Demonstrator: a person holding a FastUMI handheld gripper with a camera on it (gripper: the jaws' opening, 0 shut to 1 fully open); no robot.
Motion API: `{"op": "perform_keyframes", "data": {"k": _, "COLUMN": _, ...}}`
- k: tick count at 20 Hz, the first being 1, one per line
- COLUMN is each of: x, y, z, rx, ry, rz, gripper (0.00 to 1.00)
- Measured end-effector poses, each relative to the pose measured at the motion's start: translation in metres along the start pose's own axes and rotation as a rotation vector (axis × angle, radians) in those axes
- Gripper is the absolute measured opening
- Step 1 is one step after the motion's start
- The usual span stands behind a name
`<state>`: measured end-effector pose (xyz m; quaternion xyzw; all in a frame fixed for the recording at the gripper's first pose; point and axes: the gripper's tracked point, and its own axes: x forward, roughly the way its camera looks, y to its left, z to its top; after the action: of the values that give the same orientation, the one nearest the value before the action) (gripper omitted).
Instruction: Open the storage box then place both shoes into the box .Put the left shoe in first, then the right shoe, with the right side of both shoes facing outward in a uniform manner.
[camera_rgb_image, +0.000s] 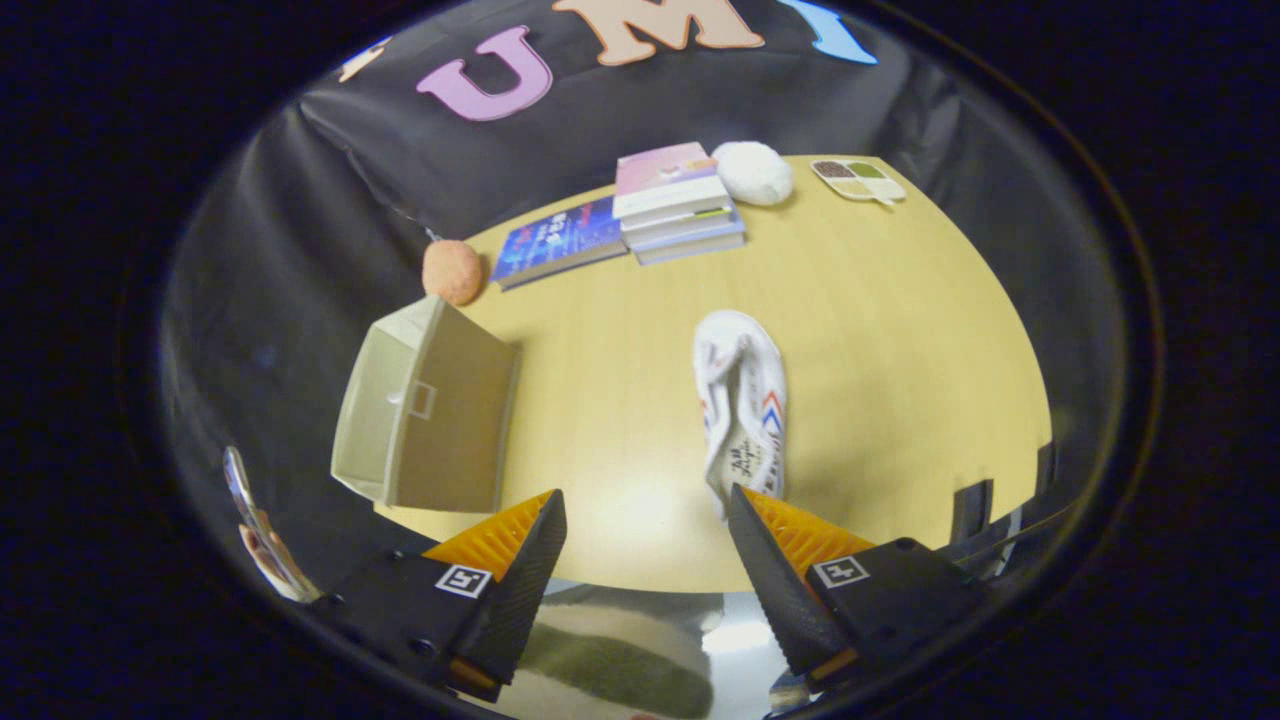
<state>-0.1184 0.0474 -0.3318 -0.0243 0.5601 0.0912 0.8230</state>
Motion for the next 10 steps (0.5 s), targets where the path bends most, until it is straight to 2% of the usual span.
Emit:
{"op": "perform_keyframes", "data": {"k": 5, "x": 0.030, "y": -0.043, "z": -0.022, "rx": -0.045, "ry": 0.072, "rz": -0.105, "gripper": 1.00}}
{"op": "perform_keyframes", "data": {"k": 10, "x": 0.063, "y": -0.074, "z": -0.018, "rx": -0.058, "ry": 0.079, "rz": -0.190, "gripper": 0.99}}
